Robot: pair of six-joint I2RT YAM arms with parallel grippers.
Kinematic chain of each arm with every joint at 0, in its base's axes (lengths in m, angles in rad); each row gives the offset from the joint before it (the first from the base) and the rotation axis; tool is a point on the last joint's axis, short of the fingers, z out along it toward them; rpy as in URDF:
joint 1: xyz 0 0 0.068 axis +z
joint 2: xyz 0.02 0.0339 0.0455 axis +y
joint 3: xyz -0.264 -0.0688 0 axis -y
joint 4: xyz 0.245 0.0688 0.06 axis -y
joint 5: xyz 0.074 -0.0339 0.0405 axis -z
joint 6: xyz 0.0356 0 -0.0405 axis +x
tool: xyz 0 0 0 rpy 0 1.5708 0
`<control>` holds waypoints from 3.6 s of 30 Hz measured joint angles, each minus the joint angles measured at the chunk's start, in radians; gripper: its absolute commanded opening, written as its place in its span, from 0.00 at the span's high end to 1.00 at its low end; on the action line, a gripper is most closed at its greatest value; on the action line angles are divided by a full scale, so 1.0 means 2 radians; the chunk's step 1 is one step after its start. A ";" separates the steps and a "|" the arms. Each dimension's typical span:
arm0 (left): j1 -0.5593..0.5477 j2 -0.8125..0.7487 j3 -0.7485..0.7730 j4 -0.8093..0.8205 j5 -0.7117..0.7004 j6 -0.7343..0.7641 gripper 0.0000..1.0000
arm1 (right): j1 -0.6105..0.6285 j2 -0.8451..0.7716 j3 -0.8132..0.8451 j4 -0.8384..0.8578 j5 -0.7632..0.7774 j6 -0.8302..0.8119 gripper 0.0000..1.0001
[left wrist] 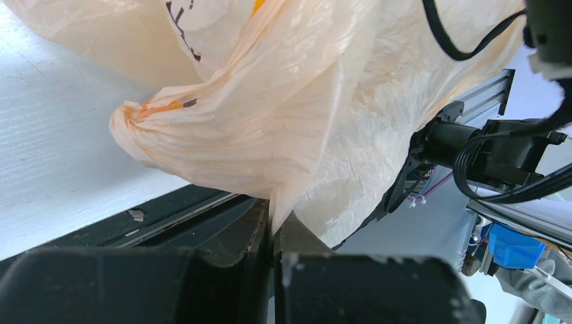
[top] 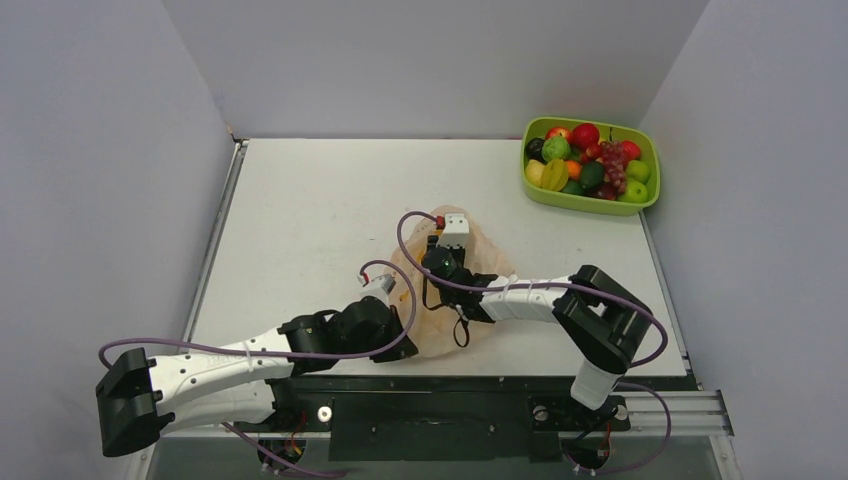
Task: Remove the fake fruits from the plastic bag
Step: Take out the fake fruit from the plastic bag, then place the fake fruit in the bin.
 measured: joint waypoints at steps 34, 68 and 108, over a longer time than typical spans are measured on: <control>0.003 0.015 -0.003 -0.006 -0.011 0.003 1.00 | -0.100 0.068 0.037 -0.020 0.012 -0.044 0.31; 0.005 0.040 -0.003 0.004 -0.019 0.001 1.00 | -0.018 -0.144 -0.097 -0.056 -0.219 -0.034 0.91; 0.014 0.071 -0.023 0.024 0.001 0.017 1.00 | -0.321 -0.154 0.142 -0.196 -0.116 -0.069 1.00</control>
